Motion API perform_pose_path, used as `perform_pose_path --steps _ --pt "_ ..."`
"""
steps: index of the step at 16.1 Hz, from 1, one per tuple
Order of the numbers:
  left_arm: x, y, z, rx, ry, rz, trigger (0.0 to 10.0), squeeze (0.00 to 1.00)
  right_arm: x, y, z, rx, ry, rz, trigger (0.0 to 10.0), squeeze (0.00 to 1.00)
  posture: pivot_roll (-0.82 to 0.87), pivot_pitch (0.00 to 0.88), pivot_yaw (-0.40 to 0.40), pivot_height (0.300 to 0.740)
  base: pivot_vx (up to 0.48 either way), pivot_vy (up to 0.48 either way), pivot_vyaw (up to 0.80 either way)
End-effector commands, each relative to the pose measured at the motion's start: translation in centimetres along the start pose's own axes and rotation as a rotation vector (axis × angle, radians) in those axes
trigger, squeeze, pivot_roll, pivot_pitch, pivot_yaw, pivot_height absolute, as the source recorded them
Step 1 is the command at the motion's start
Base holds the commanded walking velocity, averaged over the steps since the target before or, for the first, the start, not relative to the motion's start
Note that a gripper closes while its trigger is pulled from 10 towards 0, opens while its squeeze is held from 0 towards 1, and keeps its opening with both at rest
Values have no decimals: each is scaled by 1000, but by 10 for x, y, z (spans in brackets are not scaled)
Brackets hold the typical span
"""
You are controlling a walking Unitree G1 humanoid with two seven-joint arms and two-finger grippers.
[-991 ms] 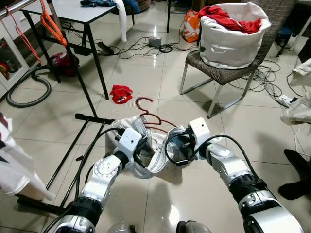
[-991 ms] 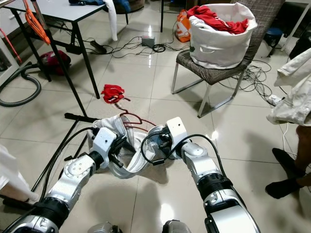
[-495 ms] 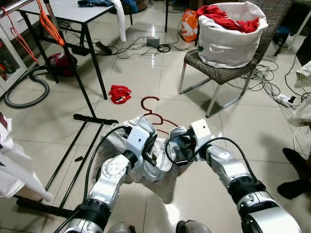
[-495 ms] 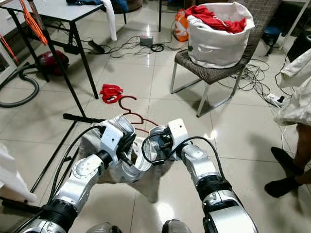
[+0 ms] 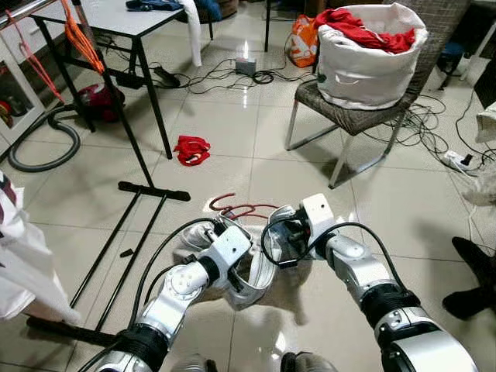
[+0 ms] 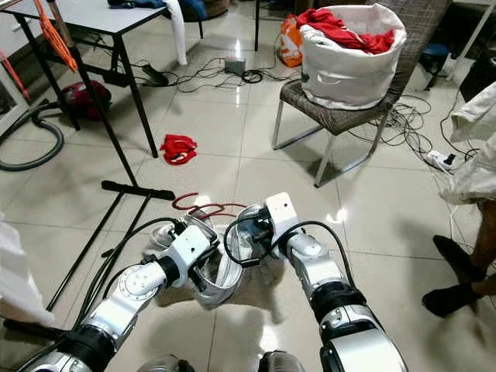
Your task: Hang hanger
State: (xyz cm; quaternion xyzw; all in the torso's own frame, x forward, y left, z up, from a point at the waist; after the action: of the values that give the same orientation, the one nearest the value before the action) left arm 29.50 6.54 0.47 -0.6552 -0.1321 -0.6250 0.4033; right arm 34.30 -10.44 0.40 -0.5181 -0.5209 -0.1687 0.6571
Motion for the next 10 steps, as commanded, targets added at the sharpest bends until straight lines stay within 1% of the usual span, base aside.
perform_pose_path --steps 1,6,9,10 --pt "8 8 -12 -61 54 -21 0 0 35 6 8 22 -1 -123 10000 149 -108 0 27 740 0 0 0" --pt "6 7 -11 -56 85 -12 0 0 35 7 9 27 -3 -126 10000 149 -110 0 28 740 0 0 0" --pt "15 10 9 -19 111 -16 0 0 38 7 12 66 -6 -127 10000 153 -103 0 28 740 0 0 0" --pt "29 15 21 -20 130 -28 0 0 40 7 15 105 -21 -130 10000 161 -96 0 21 740 0 0 0"
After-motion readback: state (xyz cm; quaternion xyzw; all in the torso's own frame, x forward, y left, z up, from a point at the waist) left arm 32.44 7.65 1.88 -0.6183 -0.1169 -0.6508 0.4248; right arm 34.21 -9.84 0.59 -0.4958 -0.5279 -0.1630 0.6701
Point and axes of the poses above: a point about 5 cm out from each wrist's last joint towards the gripper, its own y axis pointing out of the wrist towards the gripper, its own x axis along the axis of the wrist's last joint, z = x × y, the point moved 4 cm from there along y, pointing out of the wrist towards the gripper, and after that the axes turned 8 degrees about -y, right-handed, at the moved point
